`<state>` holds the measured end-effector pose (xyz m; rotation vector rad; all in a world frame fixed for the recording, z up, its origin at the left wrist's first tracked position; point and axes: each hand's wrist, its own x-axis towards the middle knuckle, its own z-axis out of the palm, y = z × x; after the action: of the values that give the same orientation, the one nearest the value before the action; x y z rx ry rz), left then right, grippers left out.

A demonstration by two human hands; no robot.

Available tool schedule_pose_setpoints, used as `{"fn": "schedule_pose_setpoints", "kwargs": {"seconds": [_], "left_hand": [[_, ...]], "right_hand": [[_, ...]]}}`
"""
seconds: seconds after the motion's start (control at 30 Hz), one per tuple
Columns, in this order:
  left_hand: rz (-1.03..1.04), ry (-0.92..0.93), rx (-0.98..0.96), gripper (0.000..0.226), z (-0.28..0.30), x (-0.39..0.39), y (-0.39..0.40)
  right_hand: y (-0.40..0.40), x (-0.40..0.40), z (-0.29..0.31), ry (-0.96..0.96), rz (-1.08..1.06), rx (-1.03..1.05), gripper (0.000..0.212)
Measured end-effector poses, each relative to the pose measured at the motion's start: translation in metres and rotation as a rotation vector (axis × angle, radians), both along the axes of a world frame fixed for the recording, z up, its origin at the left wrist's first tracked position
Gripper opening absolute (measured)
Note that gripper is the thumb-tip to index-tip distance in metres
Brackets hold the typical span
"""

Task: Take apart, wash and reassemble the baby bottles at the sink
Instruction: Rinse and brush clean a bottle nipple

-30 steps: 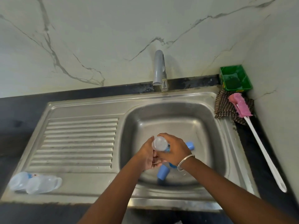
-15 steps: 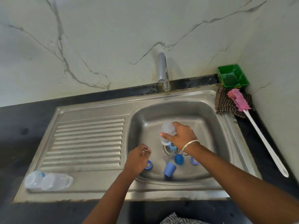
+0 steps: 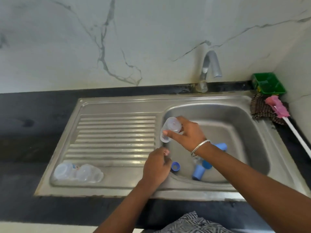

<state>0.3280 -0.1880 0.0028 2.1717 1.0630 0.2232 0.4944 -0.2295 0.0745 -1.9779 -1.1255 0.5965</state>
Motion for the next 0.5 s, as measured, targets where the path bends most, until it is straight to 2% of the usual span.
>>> {"fn": "schedule_pose_setpoints", "kwargs": {"seconds": [0.07, 0.13, 0.2, 0.33, 0.5], "left_hand": [[0.094, -0.033, -0.019, 0.006, 0.004, -0.018, 0.001], [0.114, -0.037, -0.006, 0.005, 0.002, -0.046, 0.003], [0.042, -0.002, 0.046, 0.013, -0.007, -0.074, 0.004], [-0.184, 0.048, 0.17, 0.05, -0.019, -0.109, 0.0], [-0.383, -0.001, 0.355, 0.053, -0.02, -0.108, 0.0]], "right_hand": [[0.012, -0.024, 0.006, -0.029, 0.103, -0.011, 0.054], [0.025, -0.052, 0.004, -0.074, 0.22, -0.04, 0.064], [0.037, -0.079, -0.004, -0.102, 0.349, -0.072, 0.073], [0.058, -0.122, -0.017, -0.163, 0.592, -0.188, 0.077], [0.075, -0.147, -0.031, -0.243, 0.743, -0.263, 0.066]]}}
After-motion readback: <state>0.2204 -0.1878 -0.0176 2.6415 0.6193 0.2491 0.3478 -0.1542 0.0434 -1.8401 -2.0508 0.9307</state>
